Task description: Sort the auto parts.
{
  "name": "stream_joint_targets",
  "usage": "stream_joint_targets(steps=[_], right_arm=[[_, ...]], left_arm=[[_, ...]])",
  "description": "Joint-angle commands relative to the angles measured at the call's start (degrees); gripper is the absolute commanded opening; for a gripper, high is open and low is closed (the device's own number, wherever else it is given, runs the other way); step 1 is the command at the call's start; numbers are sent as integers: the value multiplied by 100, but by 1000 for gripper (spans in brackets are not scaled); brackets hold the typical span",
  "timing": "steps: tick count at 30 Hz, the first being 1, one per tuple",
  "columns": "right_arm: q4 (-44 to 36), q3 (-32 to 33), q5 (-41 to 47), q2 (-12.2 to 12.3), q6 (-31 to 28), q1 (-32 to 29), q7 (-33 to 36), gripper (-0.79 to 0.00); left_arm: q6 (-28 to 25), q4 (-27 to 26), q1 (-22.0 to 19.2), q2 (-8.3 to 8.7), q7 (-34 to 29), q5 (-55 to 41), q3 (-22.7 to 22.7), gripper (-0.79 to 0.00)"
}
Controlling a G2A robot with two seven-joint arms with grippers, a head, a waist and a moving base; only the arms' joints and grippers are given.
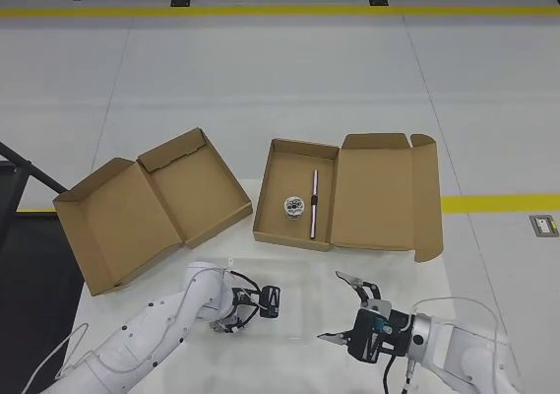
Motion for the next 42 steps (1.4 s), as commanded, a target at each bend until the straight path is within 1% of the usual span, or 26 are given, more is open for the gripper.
stream_joint_targets(steps=[1,3,4,5,7,8,9,14,21,26,32,37,40,42], right_arm=[[0,0,0,0,0,-1,0,0],[0,0,0,0,0,-1,0,0],[0,0,0,0,0,-1,0,0],[0,0,0,0,0,-1,0,0],[0,0,0,0,0,-1,0,0],[0,0,0,0,0,-1,0,0],[0,0,0,0,0,-1,0,0],[0,0,0,0,0,-1,0,0],[0,0,0,0,0,-1,0,0],[0,0,0,0,0,-1,0,0],[0,0,0,0,0,-1,0,0],[0,0,0,0,0,-1,0,0],[0,0,0,0,0,-1,0,0],[0,0,0,0,0,-1,0,0]], left_arm=[[14,13,-44,-6,-14,-50,44,-449],[25,21,-85,-8,-25,-104,74,-514],[30,23,-100,-8,-29,-127,88,-529],[31,28,-114,-7,-30,-147,102,-585],[30,37,-138,-1,-29,-206,111,-668],[32,41,-149,3,-31,-224,117,-742],[30,39,-157,8,-30,-237,125,-785],[28,22,-182,40,-28,-357,106,-785],[-28,-106,-124,126,120,-577,-148,-785],[189,-218,-1,196,421,-547,-380,-785],[468,-212,132,222,799,-533,-561,-785],[691,-201,187,274,1197,-580,-870,-785],[897,-281,270,347,1507,-633,-1192,-785],[914,-346,359,412,1791,-744,-1457,-785]])
